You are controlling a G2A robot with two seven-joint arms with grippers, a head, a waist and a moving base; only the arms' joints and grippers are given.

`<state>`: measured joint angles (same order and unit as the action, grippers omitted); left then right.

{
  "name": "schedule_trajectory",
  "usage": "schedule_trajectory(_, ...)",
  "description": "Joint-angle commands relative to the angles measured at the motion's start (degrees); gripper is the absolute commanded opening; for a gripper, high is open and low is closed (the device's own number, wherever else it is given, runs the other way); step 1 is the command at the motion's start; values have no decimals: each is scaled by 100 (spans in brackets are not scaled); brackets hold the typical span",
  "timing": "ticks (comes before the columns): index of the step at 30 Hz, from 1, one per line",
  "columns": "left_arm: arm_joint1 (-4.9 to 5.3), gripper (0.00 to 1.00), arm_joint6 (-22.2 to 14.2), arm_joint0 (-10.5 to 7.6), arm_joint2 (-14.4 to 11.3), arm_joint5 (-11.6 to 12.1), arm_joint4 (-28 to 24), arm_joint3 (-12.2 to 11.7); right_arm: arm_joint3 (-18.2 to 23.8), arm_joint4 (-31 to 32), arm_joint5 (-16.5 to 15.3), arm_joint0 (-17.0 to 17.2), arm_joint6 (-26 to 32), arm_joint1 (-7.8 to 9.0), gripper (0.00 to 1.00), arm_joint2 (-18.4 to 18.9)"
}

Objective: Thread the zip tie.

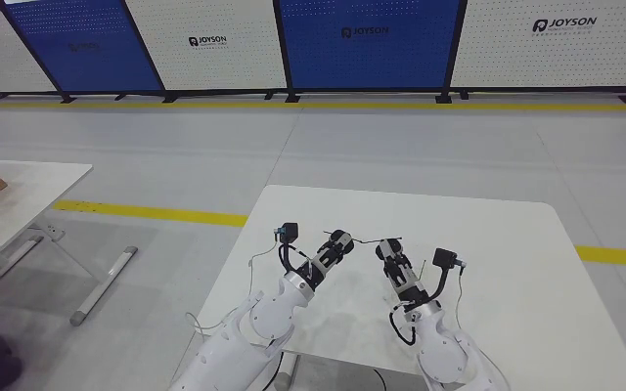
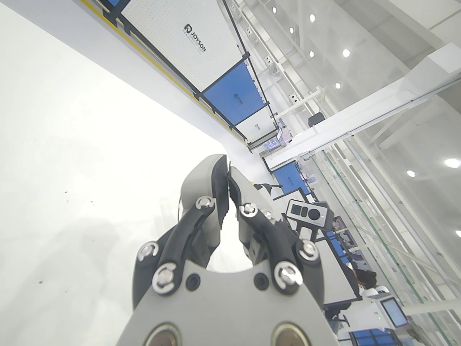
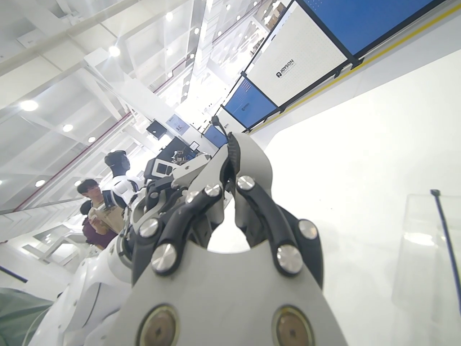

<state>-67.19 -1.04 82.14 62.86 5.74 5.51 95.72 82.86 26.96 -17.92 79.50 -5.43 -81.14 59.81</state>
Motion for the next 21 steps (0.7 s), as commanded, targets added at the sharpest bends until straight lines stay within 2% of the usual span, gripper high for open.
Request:
schedule_trajectory(1,0,0,0,0,0,0,0,0,-10,-1,2,-6,-1,-4,0,-2)
schedule_trajectory(13,0,0,0,0,0,0,0,0,22,3,-97,34,-94,-19,0,26)
schedule_trajectory(21,0,0,0,0,0,0,0,0,-67,9,-10,-33,-85,-46,0,-9)
